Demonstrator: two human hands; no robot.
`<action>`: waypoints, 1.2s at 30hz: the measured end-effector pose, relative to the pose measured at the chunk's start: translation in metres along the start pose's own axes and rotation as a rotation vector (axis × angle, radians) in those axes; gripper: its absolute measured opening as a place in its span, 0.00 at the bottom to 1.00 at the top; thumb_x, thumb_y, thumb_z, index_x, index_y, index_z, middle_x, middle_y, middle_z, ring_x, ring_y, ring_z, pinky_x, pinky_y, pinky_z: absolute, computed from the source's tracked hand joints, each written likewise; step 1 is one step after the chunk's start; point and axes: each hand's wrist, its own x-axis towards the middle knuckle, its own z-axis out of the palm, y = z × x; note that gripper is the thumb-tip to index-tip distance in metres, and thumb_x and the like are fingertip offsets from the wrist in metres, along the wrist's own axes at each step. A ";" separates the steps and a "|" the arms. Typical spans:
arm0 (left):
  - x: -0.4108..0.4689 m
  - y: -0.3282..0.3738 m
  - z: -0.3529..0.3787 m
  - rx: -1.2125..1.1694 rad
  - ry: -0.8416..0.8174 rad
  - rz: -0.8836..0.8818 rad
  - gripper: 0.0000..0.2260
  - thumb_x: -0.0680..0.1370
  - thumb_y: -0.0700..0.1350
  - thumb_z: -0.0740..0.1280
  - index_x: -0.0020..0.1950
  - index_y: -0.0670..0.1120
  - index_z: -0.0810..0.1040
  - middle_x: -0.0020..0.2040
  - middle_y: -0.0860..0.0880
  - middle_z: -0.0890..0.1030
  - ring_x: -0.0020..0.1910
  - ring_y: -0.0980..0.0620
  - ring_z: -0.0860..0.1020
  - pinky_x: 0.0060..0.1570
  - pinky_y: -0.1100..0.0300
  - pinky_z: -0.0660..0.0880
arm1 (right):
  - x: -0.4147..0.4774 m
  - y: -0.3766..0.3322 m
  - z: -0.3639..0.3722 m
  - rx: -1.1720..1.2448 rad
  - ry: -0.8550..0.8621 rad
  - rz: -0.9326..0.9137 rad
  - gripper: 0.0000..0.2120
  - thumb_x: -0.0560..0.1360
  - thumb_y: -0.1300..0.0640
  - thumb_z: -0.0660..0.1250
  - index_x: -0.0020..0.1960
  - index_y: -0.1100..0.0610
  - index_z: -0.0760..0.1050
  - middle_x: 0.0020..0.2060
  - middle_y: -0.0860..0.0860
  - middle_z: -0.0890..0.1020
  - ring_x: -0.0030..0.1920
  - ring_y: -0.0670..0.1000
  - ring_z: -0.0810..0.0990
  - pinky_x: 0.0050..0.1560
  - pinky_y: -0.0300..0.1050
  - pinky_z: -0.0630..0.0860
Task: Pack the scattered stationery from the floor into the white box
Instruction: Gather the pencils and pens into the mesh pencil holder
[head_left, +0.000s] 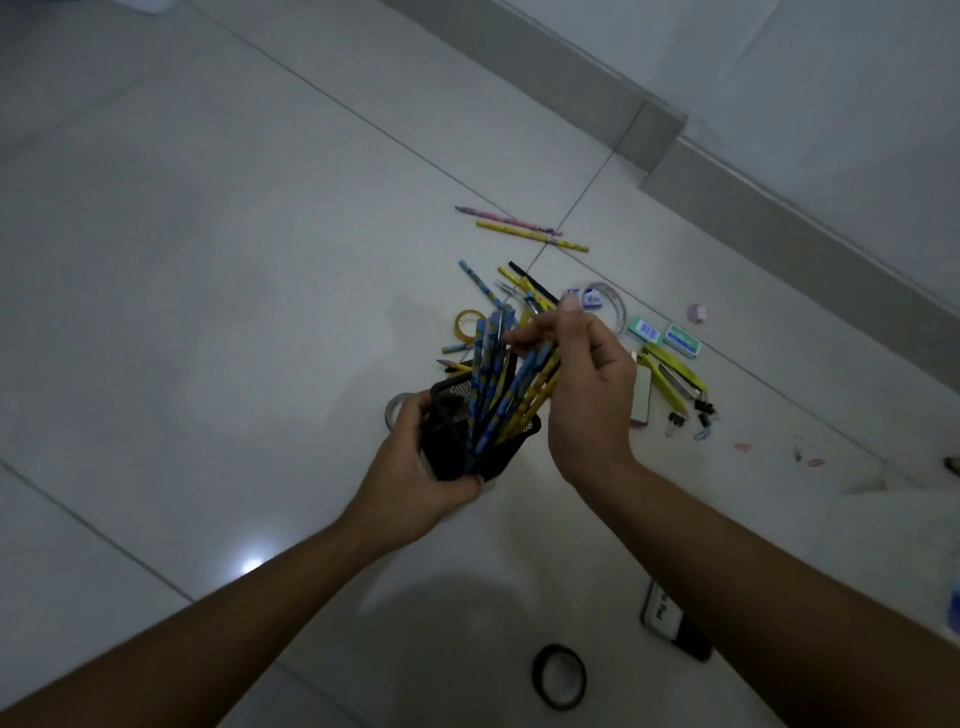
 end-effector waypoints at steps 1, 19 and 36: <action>-0.001 0.003 -0.003 -0.008 0.004 -0.003 0.36 0.63 0.49 0.76 0.67 0.55 0.66 0.61 0.64 0.76 0.63 0.65 0.74 0.59 0.70 0.71 | 0.003 -0.002 0.000 -0.010 -0.011 -0.003 0.18 0.81 0.50 0.58 0.43 0.60 0.80 0.40 0.58 0.85 0.46 0.60 0.83 0.56 0.60 0.78; 0.036 0.011 0.044 -0.037 -0.038 -0.009 0.34 0.59 0.47 0.77 0.62 0.60 0.69 0.58 0.63 0.79 0.61 0.61 0.77 0.62 0.57 0.73 | 0.069 0.037 -0.153 -0.311 0.284 0.194 0.05 0.76 0.63 0.67 0.47 0.53 0.76 0.47 0.56 0.84 0.49 0.56 0.83 0.57 0.57 0.79; 0.045 0.011 0.015 -0.034 0.192 0.005 0.34 0.56 0.46 0.77 0.60 0.57 0.71 0.60 0.61 0.80 0.62 0.58 0.78 0.64 0.56 0.73 | 0.122 0.114 -0.129 -1.522 -0.680 -0.406 0.32 0.65 0.34 0.55 0.62 0.52 0.71 0.55 0.54 0.74 0.56 0.58 0.71 0.53 0.52 0.65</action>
